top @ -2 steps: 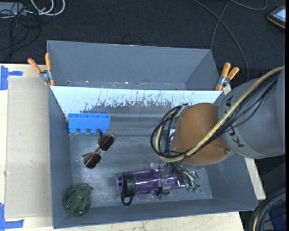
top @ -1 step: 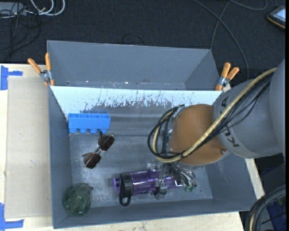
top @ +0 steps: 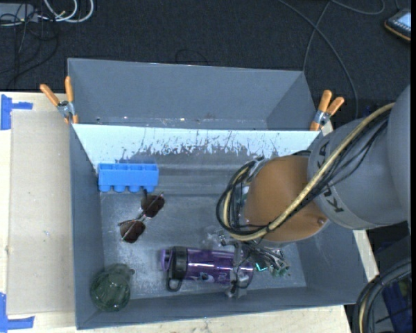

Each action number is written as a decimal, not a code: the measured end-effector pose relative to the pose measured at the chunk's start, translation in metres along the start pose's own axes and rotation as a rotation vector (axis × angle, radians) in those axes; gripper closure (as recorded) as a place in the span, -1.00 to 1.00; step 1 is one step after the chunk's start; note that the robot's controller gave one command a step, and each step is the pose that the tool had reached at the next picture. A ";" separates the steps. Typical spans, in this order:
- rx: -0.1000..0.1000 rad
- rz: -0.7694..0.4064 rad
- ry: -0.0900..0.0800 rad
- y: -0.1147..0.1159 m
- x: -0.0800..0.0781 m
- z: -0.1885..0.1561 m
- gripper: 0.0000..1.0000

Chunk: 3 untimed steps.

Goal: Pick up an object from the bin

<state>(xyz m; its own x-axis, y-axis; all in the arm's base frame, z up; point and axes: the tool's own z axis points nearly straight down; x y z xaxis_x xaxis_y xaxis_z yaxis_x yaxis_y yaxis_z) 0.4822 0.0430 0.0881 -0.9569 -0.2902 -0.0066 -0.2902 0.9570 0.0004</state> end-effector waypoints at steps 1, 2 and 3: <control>0.000 0.251 0.000 -0.003 0.001 0.010 -1.00; 0.000 0.151 0.001 -0.001 -0.024 0.018 -1.00; 0.003 0.241 0.002 0.028 -0.034 0.018 -1.00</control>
Offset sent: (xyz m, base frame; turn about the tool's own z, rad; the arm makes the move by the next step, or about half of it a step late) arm 0.0248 0.0068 -0.0181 0.1491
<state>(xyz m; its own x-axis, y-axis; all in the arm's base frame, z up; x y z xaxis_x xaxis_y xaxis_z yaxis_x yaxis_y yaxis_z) 0.5065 0.0792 0.0703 -0.9985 -0.0538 -0.0052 -0.0538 0.9986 -0.0014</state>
